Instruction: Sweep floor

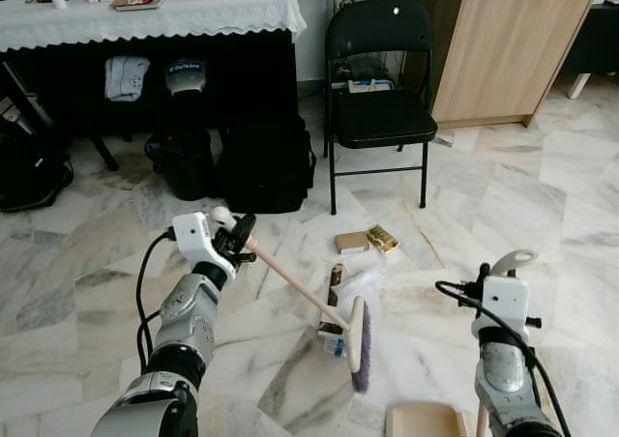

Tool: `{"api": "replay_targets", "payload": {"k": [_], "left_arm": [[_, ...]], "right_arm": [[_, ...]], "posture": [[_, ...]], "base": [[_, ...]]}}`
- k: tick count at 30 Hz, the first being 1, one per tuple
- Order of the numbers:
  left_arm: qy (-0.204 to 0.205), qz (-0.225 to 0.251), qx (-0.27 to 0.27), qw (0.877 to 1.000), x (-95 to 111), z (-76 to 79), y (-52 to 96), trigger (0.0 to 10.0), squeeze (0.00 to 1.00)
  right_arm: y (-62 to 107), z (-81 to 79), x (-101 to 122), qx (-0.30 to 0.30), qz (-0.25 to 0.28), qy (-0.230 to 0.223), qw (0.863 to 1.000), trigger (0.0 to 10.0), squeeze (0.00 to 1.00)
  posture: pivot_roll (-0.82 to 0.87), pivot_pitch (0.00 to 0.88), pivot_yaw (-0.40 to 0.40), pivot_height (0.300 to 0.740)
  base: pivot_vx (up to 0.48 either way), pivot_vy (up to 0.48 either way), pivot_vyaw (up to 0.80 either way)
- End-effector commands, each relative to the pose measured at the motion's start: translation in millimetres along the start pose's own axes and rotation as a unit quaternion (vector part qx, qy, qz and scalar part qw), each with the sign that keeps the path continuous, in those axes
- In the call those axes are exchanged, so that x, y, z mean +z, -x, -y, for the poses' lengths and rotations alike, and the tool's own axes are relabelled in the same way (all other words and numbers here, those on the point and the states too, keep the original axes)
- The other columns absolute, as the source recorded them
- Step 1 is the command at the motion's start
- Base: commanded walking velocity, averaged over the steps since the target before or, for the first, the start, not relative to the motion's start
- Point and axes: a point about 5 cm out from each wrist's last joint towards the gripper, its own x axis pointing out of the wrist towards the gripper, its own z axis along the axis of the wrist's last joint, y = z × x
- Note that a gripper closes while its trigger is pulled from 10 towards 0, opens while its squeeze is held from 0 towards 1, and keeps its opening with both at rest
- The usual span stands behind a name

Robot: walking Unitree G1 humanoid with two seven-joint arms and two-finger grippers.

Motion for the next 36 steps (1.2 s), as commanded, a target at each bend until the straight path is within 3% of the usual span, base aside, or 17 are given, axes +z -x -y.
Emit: {"api": "replay_targets", "payload": {"k": [1, 7, 25, 36], "left_arm": [[-0.011, 0.043, 0.002, 0.999, 20, -2.3, -2.8, 10.0, 0.00], [-0.033, 0.052, -0.009, 0.998, 24, -0.9, 0.8, 10.0, 0.00], [-0.033, 0.054, -0.005, 0.998, 20, 7.8, 1.7, 10.0, 0.00], [-0.039, 0.052, -0.007, 0.998, 21, 8.0, 0.7, 10.0, 0.00]], "right_arm": [[-16.0, 2.2, 30, -0.011, 0.076, -0.025, 0.997, 10.0, 0.00], [-20.2, 3.3, 39, -0.014, 0.098, -0.031, 0.995, 10.0, 0.00], [-21.7, -0.3, 43, 0.000, 0.103, -0.034, 0.994, 10.0, 0.00], [-25.6, -0.9, 52, 0.007, 0.122, -0.033, 0.992, 10.0, 0.00]], "posture": [[0.00, 0.003, 0.049, 0.740], [0.01, 0.000, 0.046, 0.740], [0.01, 0.001, 0.034, 0.740], [0.00, 0.000, 0.029, 0.740]], "base": [[0.000, 0.000, 0.00], [0.000, 0.000, 0.00], [0.000, 0.000, 0.00], [0.267, 0.000, 0.00]]}}
